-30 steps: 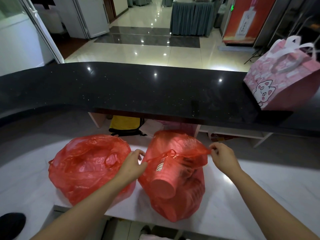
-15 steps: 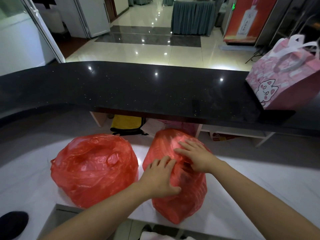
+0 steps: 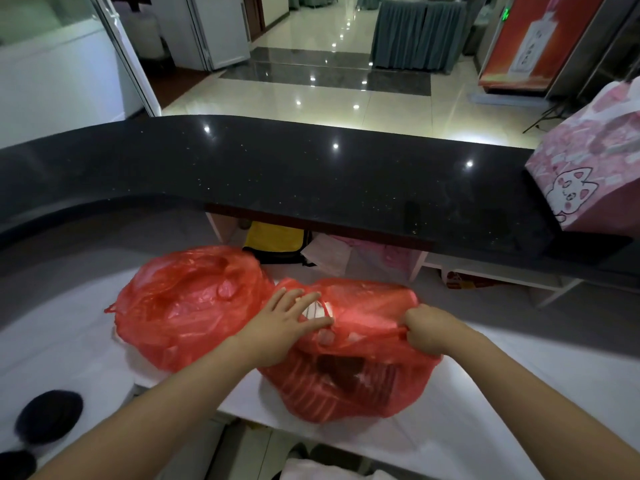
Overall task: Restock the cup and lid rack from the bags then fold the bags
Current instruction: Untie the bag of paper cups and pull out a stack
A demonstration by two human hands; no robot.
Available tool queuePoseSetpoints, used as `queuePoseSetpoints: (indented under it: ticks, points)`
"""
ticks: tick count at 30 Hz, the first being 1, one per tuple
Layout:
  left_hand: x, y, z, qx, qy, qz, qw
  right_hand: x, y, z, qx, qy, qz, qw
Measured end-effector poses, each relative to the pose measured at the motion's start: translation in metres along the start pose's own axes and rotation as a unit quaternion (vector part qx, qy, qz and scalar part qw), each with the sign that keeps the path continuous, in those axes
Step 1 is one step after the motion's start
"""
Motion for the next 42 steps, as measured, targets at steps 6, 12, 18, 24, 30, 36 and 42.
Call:
queuePoseSetpoints:
  ticks: [6, 12, 18, 24, 30, 36, 42]
  points:
    - [0.015, -0.006, -0.001, 0.052, 0.066, -0.104, 0.991, 0.016, 0.010, -0.013, -0.004, -0.010, 0.135, 0.991]
    - [0.022, -0.008, 0.005, 0.133, 0.121, -0.064, 0.982, 0.069, -0.075, -0.021, 0.145, 0.090, 0.240, 0.956]
    - [0.047, -0.021, -0.002, 0.133, 0.237, -0.099, 0.957, 0.075, -0.128, 0.004, 0.159, 0.161, 0.194, 0.954]
    - [0.021, -0.105, -0.055, 0.393, 0.284, -0.320, 0.814, 0.093, -0.166, 0.007, 0.194, 0.268, 0.276, 0.903]
    - [-0.021, -0.116, -0.078, 0.389, 0.151, -0.205, 0.885, 0.063, -0.178, 0.033, 0.158, 0.182, 0.222, 0.945]
    - [-0.036, -0.069, -0.082, 0.164, 0.099, -0.031, 0.981, 0.020, -0.147, 0.047, 0.146, 0.148, 0.079, 0.975]
    - [-0.093, -0.078, -0.109, 0.173, -0.055, -0.104, 0.978, -0.023, -0.109, 0.026, 0.109, 0.116, 0.111, 0.981]
Point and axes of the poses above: each hand's wrist, its own z-axis towards the middle knuckle, its own x-axis out of the back of the hand, y = z × x, the point moved 10 cm from there along z, towards the middle knuckle, and after that the axes turned 10 degrees about y, right-handed, at the moved point
